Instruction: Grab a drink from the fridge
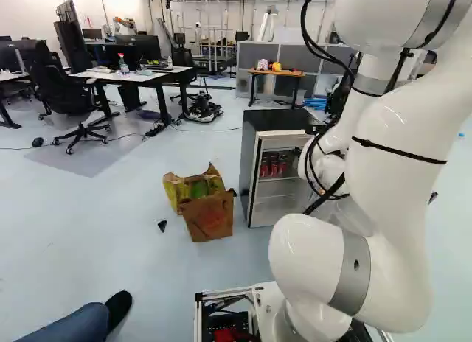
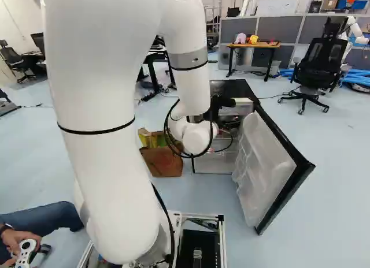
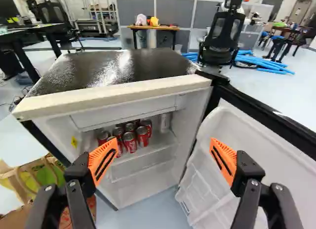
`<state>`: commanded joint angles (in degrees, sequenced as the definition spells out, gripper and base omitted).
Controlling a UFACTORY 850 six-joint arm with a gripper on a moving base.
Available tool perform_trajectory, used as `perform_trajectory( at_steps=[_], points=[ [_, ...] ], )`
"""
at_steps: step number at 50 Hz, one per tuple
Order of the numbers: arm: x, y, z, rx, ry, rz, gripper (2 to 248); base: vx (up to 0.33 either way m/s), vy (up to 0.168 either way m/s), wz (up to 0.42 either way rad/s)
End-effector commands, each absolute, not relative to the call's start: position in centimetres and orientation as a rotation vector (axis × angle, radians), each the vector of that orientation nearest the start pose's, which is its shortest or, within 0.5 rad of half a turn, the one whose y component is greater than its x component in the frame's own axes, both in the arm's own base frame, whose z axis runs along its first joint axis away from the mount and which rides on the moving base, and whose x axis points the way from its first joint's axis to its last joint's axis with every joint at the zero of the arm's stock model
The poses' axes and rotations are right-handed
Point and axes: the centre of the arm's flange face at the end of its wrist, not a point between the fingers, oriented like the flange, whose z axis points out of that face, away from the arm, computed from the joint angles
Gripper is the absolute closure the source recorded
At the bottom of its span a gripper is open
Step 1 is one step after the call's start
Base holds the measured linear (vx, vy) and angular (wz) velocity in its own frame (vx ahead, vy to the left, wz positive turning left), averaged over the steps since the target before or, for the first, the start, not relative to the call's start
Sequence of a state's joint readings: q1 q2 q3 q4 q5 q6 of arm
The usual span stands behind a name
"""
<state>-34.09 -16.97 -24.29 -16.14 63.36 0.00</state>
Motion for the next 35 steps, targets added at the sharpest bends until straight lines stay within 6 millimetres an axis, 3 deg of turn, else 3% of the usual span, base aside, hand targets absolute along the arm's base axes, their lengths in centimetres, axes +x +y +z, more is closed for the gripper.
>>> perform_trajectory(
  at_steps=[35],
  points=[
    [35.1,-19.3,26.5,-2.707,0.142,-1.744,3,0.0,0.0,0.0]
  ],
)
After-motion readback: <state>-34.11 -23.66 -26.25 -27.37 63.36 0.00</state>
